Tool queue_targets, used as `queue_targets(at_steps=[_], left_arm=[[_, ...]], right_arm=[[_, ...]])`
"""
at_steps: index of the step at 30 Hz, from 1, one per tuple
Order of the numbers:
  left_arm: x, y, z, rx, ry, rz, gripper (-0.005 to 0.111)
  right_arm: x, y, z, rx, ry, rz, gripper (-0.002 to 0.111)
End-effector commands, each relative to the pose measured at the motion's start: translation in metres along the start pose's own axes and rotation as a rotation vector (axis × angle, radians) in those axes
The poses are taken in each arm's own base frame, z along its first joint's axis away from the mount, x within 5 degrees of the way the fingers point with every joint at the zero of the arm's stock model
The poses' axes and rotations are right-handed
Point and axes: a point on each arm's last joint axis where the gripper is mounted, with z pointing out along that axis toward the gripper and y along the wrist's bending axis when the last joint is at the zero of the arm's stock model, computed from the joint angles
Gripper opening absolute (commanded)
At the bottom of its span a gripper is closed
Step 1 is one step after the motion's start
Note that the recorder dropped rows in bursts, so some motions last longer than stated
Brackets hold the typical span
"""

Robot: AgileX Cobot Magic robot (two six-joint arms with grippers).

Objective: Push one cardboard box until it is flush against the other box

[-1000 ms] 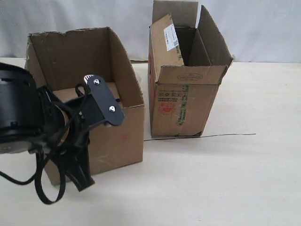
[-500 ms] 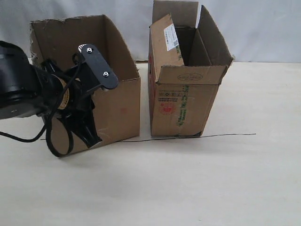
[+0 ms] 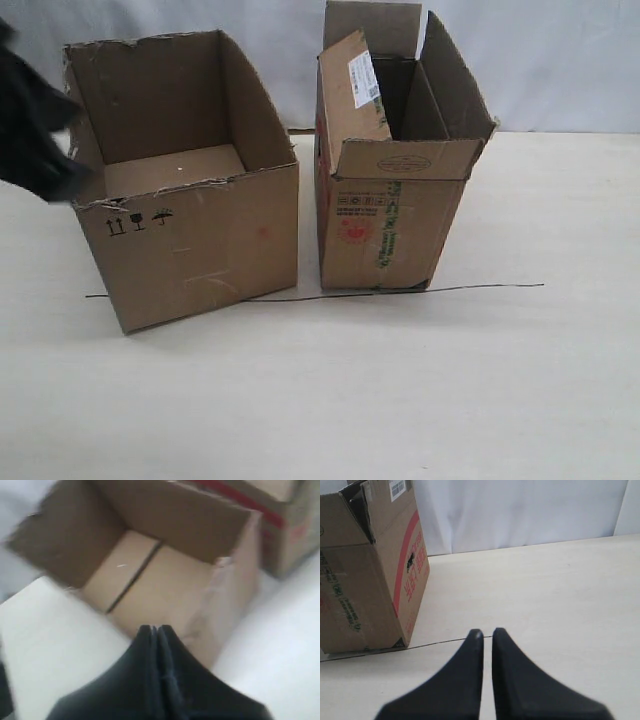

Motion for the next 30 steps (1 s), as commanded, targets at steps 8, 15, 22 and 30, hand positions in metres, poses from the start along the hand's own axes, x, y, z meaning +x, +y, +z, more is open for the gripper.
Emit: queue_targets(at_steps=[8,15,22,30], left_arm=[[0.082,0.134,0.049,-0.098,0.16,-0.612,0.0],[0.132,0.173,0.125,0.259,0.069,-0.944,0.0],[0.14,0.154,0.225,0.272,0.173,-0.903,0.0],[0.13,0.147,0.285,0.437,0.149,-0.928,0.0]], right_arm=[[0.001,0.0,0.0,-0.004,-0.001,0.003,0.005],[0.001,0.0,0.0,-0.004,-0.001,0.003,0.005],[0.001,0.0,0.0,-0.004,-0.001,0.003,0.005],[0.001,0.0,0.0,-0.004,-0.001,0.003,0.005]])
